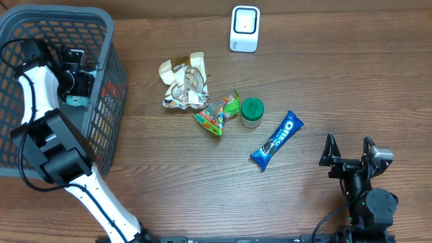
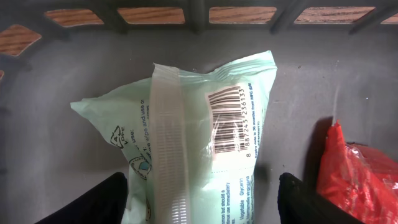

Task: Scan the item barcode
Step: 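Align and close the left gripper on the mint-green pack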

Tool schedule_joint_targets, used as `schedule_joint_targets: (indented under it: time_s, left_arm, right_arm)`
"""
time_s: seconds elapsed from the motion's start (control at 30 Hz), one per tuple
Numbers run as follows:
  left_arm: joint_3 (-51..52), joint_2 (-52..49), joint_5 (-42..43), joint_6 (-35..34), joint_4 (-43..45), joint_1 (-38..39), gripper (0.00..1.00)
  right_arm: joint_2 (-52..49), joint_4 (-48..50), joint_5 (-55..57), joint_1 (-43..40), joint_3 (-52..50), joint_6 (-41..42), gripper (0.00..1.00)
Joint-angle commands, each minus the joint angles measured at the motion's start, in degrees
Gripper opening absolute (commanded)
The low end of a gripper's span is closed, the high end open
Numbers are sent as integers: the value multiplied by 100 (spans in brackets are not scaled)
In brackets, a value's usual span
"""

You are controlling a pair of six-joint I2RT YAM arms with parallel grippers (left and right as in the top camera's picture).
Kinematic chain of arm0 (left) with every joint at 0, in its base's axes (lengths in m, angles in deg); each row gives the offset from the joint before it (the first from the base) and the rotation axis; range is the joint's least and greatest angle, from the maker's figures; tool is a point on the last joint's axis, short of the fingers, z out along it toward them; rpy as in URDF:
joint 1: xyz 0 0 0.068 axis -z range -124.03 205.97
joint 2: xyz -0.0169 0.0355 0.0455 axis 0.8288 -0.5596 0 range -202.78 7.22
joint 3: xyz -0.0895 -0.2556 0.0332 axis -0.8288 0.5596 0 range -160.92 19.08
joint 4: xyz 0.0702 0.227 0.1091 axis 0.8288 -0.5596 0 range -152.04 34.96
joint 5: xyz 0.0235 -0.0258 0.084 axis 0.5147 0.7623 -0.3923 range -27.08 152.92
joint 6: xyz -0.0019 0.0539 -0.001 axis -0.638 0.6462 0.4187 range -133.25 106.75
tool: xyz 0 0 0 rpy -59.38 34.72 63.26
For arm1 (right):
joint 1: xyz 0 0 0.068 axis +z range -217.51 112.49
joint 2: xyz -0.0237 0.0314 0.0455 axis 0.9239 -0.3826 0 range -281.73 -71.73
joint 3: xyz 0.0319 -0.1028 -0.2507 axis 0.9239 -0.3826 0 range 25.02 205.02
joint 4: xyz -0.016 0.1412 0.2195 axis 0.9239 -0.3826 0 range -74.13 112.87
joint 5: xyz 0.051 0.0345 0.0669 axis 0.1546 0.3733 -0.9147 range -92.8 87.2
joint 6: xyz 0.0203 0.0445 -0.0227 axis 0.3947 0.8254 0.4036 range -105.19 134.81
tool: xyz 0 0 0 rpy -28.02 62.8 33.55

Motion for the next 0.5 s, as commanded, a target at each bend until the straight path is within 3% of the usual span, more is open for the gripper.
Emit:
schedule_joint_targets:
  time_s: [0.0,0.27,0.47]
  left_arm:
    - [42,-852,114,-101,7,83,68]
    - [42,-852,114,-101,28,81,68]
    - [42,-852,114,-101,31,81,52]
  right_arm:
    - [2,42,-33,0,-59,20,100]
    - [2,44,-33,0,-59,20,100]
    - [2,44,-33,0,-59,20,100]
